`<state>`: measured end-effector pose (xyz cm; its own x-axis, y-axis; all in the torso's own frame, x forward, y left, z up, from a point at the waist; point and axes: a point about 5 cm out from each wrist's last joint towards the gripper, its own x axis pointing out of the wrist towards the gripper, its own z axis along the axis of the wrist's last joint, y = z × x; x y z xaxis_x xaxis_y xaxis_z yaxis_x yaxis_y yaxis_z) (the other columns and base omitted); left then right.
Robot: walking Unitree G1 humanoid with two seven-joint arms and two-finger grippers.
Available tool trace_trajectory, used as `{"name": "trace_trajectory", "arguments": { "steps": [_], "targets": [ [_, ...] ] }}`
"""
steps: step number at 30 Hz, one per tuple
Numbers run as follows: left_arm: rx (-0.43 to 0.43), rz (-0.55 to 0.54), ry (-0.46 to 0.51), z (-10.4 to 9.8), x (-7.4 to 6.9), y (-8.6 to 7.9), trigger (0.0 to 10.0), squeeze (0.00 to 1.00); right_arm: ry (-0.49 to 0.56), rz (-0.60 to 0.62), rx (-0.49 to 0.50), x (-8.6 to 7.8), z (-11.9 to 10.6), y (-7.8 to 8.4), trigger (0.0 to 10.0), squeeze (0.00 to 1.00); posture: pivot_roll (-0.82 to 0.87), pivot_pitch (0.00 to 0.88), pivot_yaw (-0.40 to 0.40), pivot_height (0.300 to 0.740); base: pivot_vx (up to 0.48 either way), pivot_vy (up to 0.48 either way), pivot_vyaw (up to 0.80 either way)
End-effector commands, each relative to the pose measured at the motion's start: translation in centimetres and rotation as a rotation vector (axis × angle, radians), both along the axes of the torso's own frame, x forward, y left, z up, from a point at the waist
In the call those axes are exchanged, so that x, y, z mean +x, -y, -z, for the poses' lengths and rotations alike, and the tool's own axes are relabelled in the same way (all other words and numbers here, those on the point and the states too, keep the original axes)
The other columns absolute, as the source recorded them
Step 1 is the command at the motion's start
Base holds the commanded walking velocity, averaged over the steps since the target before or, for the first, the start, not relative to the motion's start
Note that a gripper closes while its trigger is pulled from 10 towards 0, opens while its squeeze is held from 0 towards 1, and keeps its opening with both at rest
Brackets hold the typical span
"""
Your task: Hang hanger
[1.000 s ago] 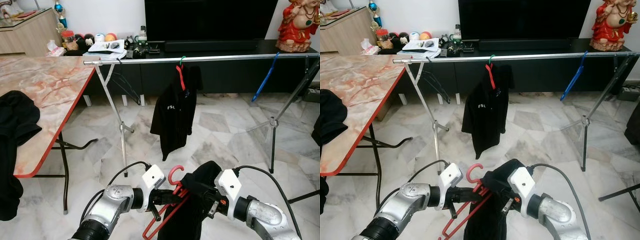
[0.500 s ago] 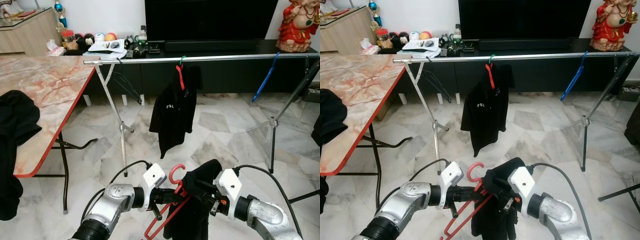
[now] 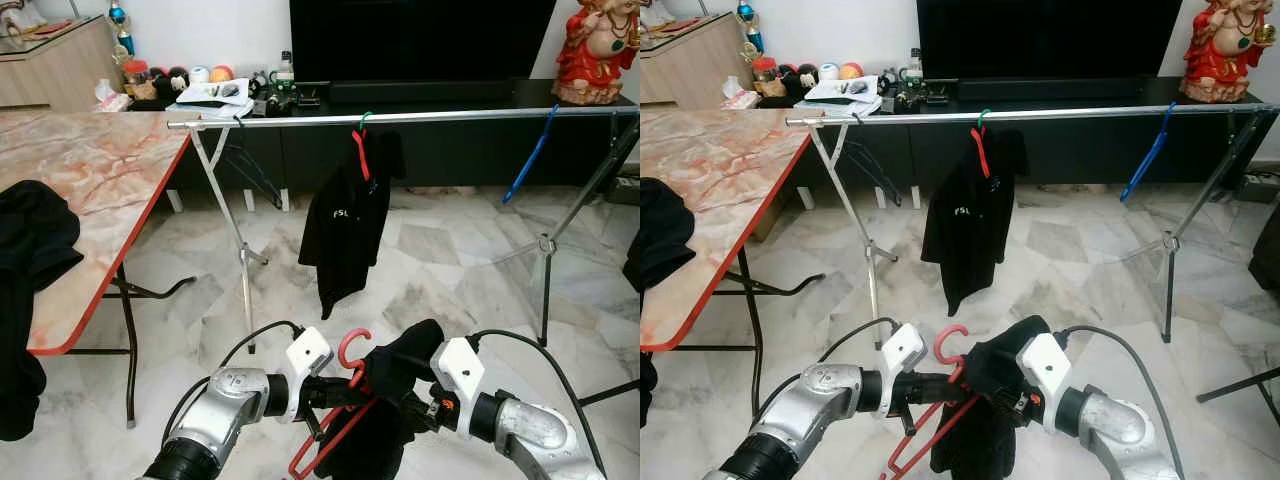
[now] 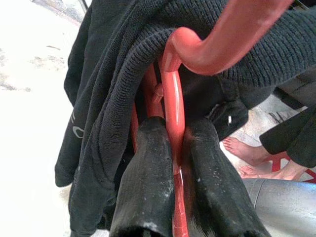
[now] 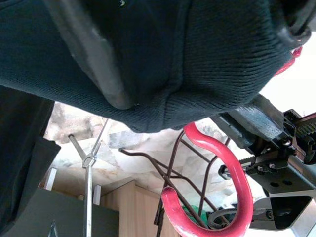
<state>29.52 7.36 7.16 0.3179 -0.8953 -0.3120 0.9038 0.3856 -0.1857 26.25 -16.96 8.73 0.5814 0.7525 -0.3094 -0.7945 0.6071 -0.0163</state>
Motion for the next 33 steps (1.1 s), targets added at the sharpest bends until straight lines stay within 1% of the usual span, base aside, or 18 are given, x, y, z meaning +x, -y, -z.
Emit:
{"name": "trace_trajectory", "arguments": {
  "steps": [1,13,14,16,21,25,33],
  "targets": [
    [-0.028,-0.002,0.025,-0.8,0.2,0.0,10.0,0.00,-0.004,-0.025,0.007,-0.3,-0.1,-0.3,10.0,0.82,-0.05,0.071,0.057,0.740,0.000,0.000,0.00],
    [-0.029,-0.002,0.024,-0.8,0.2,0.0,10.0,0.00,-0.005,-0.026,0.007,-0.3,-0.1,-0.3,10.0,0.82,-0.05,0.071,0.057,0.740,0.000,0.000,0.00],
    [-0.037,-0.027,0.026,-0.8,0.4,0.1,10.0,0.00,-0.040,-0.045,-0.043,-0.7,0.6,0.0,10.0,1.00,-0.06,0.070,0.048,0.740,0.000,0.000,0.00],
    [-0.046,-0.070,0.031,-0.8,0.7,0.1,10.0,0.00,-0.095,-0.074,-0.116,-1.4,1.6,0.5,10.0,1.00,-0.06,0.072,0.049,0.740,0.000,0.000,0.00],
    [-0.033,-0.103,0.038,-0.7,1.0,0.0,10.0,0.00,-0.104,-0.083,-0.128,-1.6,1.6,0.6,10.0,1.00,-0.06,0.074,0.052,0.740,0.000,0.000,0.00],
    [-0.032,-0.108,0.037,-0.6,1.1,0.1,10.0,0.00,-0.121,-0.075,-0.209,-1.8,2.3,1.3,10.0,1.00,-0.06,0.076,0.053,0.740,0.000,0.000,0.00],
    [-0.030,-0.123,0.041,-0.7,1.2,0.1,10.0,0.00,-0.126,-0.074,-0.225,-1.9,2.5,1.4,10.0,1.00,-0.06,0.079,0.054,0.740,0.000,0.000,0.00]
  ]
}}
